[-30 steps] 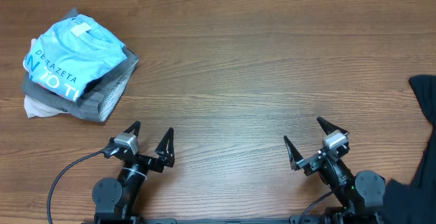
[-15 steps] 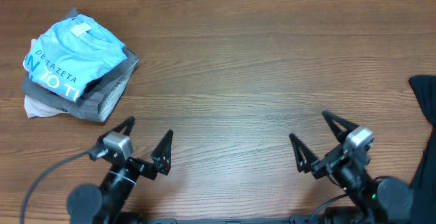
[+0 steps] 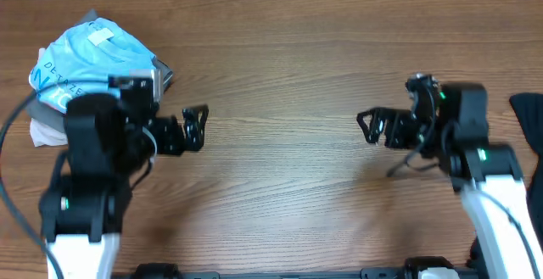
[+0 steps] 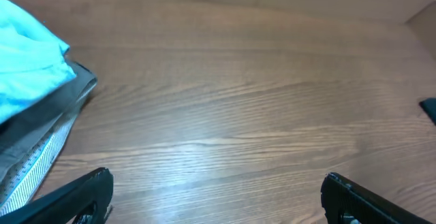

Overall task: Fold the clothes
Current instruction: 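Reach the right gripper to the black T-shirt at the right edge and grasp it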

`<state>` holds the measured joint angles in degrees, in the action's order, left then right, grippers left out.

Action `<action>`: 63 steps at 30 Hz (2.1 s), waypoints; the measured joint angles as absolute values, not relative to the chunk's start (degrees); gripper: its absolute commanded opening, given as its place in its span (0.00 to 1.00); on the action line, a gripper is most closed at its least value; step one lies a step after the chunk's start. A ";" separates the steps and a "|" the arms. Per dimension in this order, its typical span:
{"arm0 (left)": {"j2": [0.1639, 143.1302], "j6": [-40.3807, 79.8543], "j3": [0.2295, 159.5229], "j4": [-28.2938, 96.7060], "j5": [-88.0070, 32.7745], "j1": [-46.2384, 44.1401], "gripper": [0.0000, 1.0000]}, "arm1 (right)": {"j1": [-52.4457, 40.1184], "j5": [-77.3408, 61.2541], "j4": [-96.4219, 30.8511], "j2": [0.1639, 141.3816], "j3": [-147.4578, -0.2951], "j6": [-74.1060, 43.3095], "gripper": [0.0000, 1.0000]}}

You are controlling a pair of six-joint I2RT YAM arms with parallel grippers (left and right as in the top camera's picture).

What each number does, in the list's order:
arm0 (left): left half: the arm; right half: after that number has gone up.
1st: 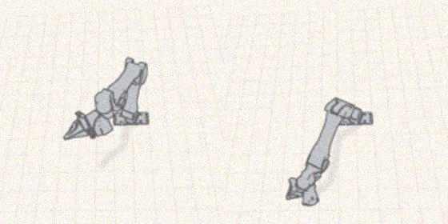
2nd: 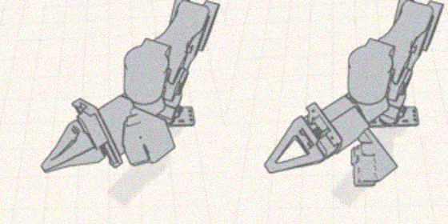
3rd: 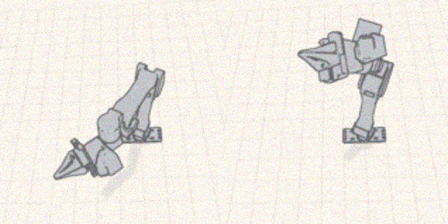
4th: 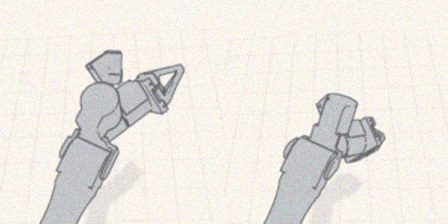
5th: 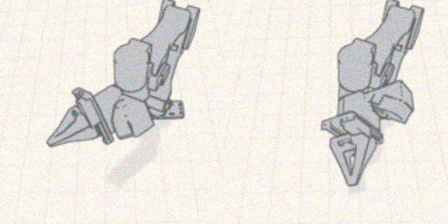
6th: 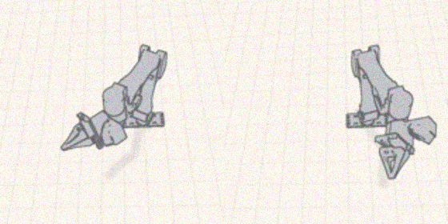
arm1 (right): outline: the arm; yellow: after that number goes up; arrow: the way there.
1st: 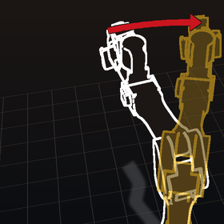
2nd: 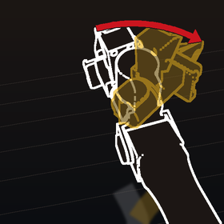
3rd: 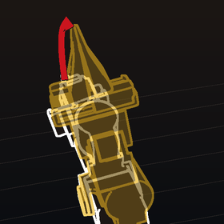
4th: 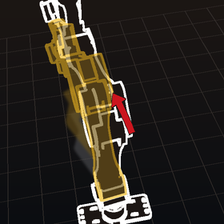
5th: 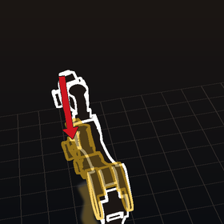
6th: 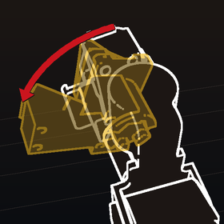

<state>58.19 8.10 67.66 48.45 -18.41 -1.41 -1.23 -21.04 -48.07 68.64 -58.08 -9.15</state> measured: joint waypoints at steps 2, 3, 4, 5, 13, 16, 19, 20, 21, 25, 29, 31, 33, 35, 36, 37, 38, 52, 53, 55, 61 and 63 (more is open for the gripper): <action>61.10 7.66 70.57 50.98 -18.83 -1.41 1.00 | 0.47 -16.84 -51.40 73.60 -60.51 -13.04 1.00; 62.00 7.44 71.55 52.03 -19.14 -1.41 1.00 | 1.89 -14.28 -53.23 75.31 -61.30 -14.90 1.00; 62.61 7.38 72.23 52.71 -19.49 -1.41 1.00 | 3.75 -11.14 -55.02 76.77 -61.91 -16.93 1.00; 63.02 7.27 72.69 53.23 -19.84 -1.41 1.00 | 6.85 -7.51 -57.67 78.22 -62.48 -19.81 1.00; 63.18 7.20 73.14 55.64 -21.04 -1.41 1.00 | 31.44 3.79 -62.81 80.60 -62.63 -29.95 0.99; 63.18 7.20 73.14 55.75 -21.04 -1.41 1.00 | 38.98 4.93 -62.54 82.78 -62.06 -32.08 0.94; 63.18 7.11 73.14 55.75 -21.04 -1.41 1.00 | 43.42 5.45 -61.08 85.03 -59.61 -33.65 0.90; 63.18 7.05 73.14 55.75 -21.04 -1.41 1.00 | 44.31 5.50 -60.77 85.91 -58.61 -34.09 0.90; 63.18 7.05 73.14 55.75 -21.04 -1.41 1.00 | 44.93 5.52 -60.73 86.87 -57.56 -34.41 0.91; 63.18 7.05 73.14 55.79 -21.04 -1.41 1.00 | 45.41 7.70 -59.33 88.51 -54.63 -37.43 0.93; 63.18 7.05 73.14 56.64 -21.04 -1.41 1.00 | 46.57 9.72 -56.18 88.68 -52.86 -39.75 0.88; 63.18 7.05 73.14 57.19 -21.04 -1.41 1.00 | 47.37 10.17 -54.22 88.75 -51.66 -40.53 0.87; 63.18 7.05 73.14 57.45 -21.04 -1.41 1.00 | 48.07 10.57 -52.82 88.92 -50.22 -40.82 0.81; 63.18 7.05 73.14 57.56 -21.04 -1.41 1.00 | 48.88 10.76 -51.99 89.23 -48.88 -41.19 0.76; 63.18 7.05 73.14 57.69 -21.04 -1.41 1.00 | 49.34 10.85 -51.81 89.36 -48.27 -41.74 0.76; 63.18 7.03 73.14 57.87 -21.02 -1.41 1.00 | 49.63 10.90 -51.68 89.43 -47.79 -41.98 0.76; 63.18 7.03 73.14 57.89 -21.02 -1.41 1.00 | 49.95 10.94 -51.37 89.43 -47.18 -42.19 0.76; 63.18 7.01 73.14 58.67 -20.53 -1.41 1.00 | 49.98 10.22 -44.71 88.33 -41.89 -40.77 0.04; 63.18 7.03 73.14 58.50 -20.51 -1.41 1.00 | 49.54 8.62 -44.51 88.33 -42.19 -39.62 0.04; 63.18 7.03 73.14 57.89 -20.43 -1.41 1.00 | 46.89 3.44 -44.40 88.36 -43.38 -37.01 0.04; 63.18 7.03 73.14 56.69 -20.36 -1.41 1.00 | 33.69 -9.45 -43.29 88.29 -49.93 -31.57 0.04; 63.18 7.01 73.14 55.92 -20.36 -1.41 1.00 | 27.75 -12.10 -40.16 88.23 -52.03 -31.44 0.04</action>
